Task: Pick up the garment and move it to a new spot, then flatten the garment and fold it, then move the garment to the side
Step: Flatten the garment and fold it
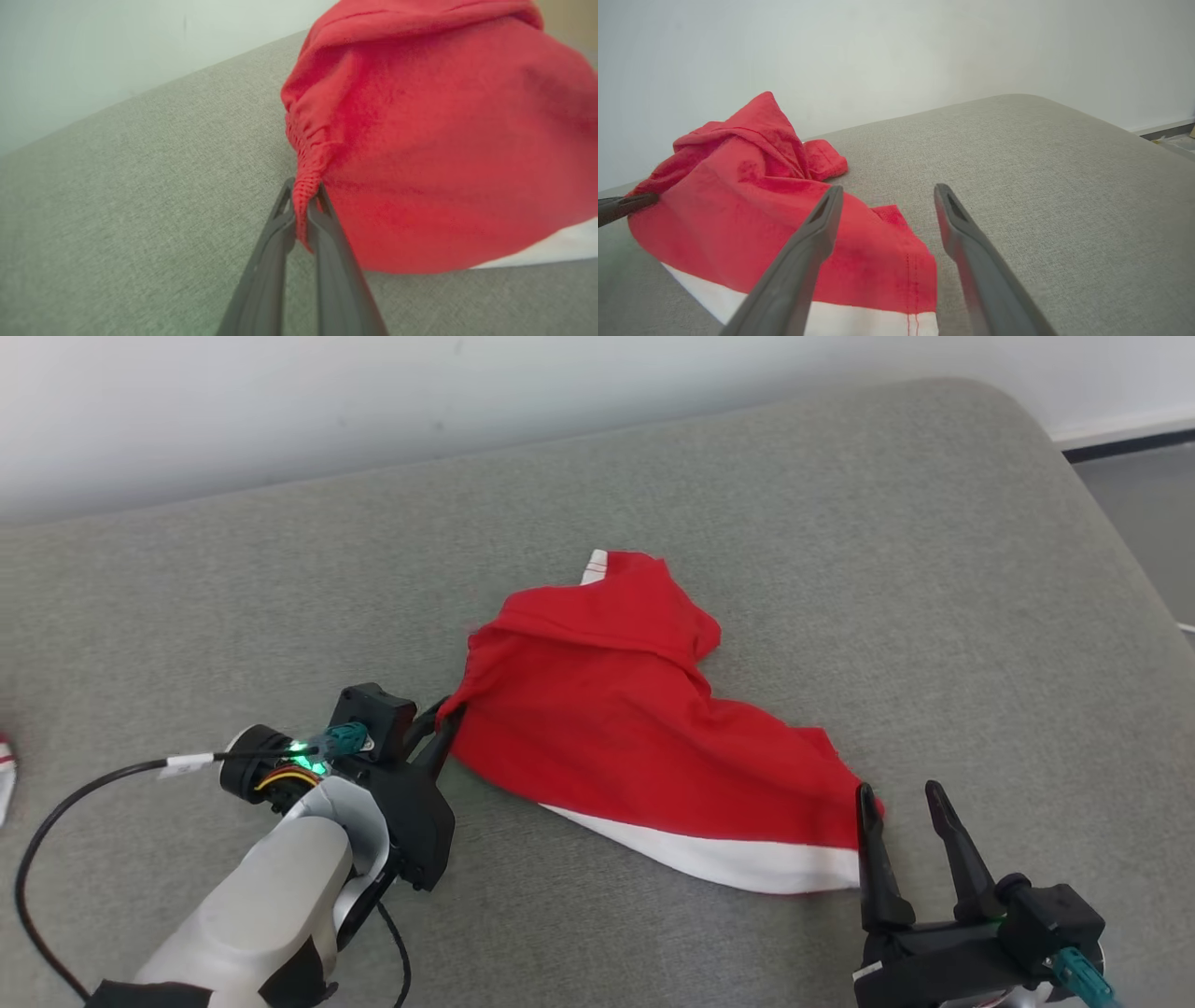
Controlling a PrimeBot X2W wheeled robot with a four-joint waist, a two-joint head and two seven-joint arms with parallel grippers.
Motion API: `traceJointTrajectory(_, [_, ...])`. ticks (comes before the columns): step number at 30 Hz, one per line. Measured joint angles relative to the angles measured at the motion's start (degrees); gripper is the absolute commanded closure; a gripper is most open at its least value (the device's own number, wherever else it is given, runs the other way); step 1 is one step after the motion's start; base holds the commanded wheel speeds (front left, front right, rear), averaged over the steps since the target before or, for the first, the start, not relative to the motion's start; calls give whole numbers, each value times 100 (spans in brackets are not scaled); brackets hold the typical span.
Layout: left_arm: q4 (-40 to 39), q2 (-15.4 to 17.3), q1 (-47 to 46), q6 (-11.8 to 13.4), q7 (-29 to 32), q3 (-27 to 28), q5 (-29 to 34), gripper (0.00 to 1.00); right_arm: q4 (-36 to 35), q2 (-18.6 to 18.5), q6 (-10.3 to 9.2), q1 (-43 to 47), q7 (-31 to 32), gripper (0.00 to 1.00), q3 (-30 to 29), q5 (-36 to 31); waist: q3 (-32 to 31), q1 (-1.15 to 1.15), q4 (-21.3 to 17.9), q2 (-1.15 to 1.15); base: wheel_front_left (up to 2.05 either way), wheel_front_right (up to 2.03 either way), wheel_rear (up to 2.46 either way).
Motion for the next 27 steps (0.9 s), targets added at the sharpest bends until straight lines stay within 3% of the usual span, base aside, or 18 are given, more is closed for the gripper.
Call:
traceJointTrajectory(6, [-286, 53, 292, 227, -439, 242, -124, 100, 5, 1, 0, 154, 0, 0, -30, -49, -163, 0, 362, 0, 0, 0, 0])
traceJointTrajectory(11, [-1117, 378, 984, 678, -555, 509, -287, 100, 30, 4, 0, 289, 1, 0, -31, -83, -357, 0, 715, 0, 0, 0, 0])
traceJointTrajectory(20, [-3437, 1072, 2994, 1748, -315, 584, -647, 100, 2, 1, 0, 444, 0, 0, -163, -108, -635, -1, 1280, -1, 0, 0, 0])
traceJointTrajectory(23, [-3806, 1230, 3375, 1983, -183, 498, -651, 100, 0, 0, 0, 449, 35, 0, -134, -134, -682, -1, 1404, -1, 0, 0, 0])
traceJointTrajectory(27, [-4065, 1268, 3483, 2116, -154, 505, -682, 100, 2, -4, 0, 435, 60, 0, -80, -137, -744, -1, 1455, -1, 0, 0, 0])
